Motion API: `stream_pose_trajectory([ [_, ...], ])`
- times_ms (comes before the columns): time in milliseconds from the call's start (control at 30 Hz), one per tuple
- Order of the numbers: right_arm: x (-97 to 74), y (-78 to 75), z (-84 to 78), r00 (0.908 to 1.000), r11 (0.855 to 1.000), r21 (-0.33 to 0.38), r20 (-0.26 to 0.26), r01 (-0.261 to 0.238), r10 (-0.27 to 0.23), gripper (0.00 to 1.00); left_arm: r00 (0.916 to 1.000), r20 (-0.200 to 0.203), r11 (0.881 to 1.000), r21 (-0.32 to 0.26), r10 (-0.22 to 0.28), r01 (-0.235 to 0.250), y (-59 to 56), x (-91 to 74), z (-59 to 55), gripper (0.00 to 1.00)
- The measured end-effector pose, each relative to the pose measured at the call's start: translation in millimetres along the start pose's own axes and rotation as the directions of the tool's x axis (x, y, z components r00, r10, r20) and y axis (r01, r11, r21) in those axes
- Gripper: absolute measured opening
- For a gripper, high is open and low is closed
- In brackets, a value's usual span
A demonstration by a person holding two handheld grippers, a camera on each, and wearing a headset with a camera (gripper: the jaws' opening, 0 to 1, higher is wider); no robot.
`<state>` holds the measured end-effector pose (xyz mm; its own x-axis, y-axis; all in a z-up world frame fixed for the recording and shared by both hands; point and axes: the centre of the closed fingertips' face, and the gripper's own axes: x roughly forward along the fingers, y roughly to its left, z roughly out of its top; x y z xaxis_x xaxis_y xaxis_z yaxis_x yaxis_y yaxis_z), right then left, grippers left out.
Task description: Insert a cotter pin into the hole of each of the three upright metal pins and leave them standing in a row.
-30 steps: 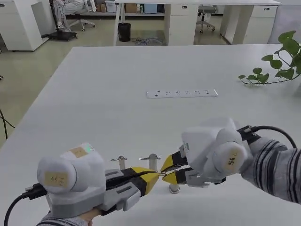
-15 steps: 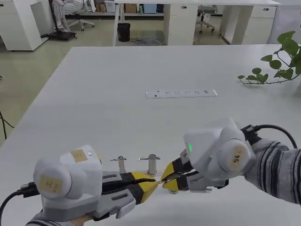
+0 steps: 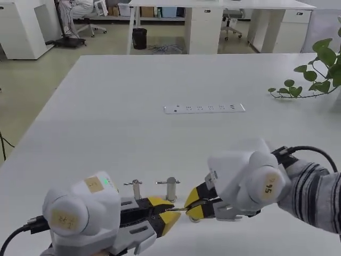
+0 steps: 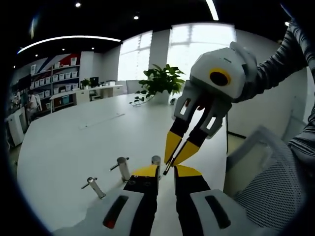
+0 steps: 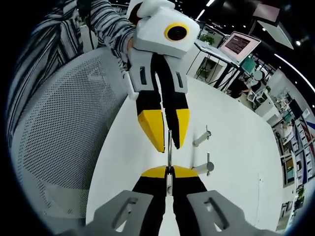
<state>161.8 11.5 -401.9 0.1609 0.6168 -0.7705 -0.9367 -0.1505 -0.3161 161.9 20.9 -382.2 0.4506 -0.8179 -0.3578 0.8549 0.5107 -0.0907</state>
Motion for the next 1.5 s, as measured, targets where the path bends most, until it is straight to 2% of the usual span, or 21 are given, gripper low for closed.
stream_pose_trajectory([
  [267, -3.2, -4.8, -19.0, 0.9984, 0.999, 0.02, -0.05, 0.027, -0.026, 0.0, 0.9987, -0.013, 0.997, 0.054, 0.05, -0.049, 3.5, 8.1, -2.4, 0.24],
  [533, -9.5, -9.5, -43.4, 0.9936, 0.998, 0.044, -0.102, 0.053, -0.049, 0.0, 0.9954, -0.017, 0.994, 0.064, 0.094, -0.093, 7.1, 21.4, -9.8, 0.35],
  [833, -11.2, -12.8, -70.2, 0.9867, 0.996, 0.061, -0.154, 0.062, -0.051, 0.0, 0.9917, -0.037, 0.991, 0.064, 0.123, -0.121, 9.8, 39.3, -16.8, 0.35],
  [1000, -9.9, -12.0, -80.5, 0.9849, 0.995, 0.075, -0.167, 0.058, -0.045, 0.0, 0.9883, -0.046, 0.989, 0.032, 0.145, -0.144, 16.4, 47.0, -18.1, 0.35],
  [1267, -5.8, -10.8, -99.1, 0.9794, 0.993, 0.102, -0.199, 0.057, -0.036, 0.0, 0.9802, -0.108, 0.986, 0.054, 0.166, -0.161, 22.9, 61.6, -32.7, 0.32],
  [1500, -3.3, -10.4, -109.4, 0.9759, 0.99, 0.129, -0.216, 0.059, -0.03, 0.0, 0.977, -0.126, 0.985, 0.041, 0.172, -0.168, 25.3, 71.9, -38.8, 0.3],
])
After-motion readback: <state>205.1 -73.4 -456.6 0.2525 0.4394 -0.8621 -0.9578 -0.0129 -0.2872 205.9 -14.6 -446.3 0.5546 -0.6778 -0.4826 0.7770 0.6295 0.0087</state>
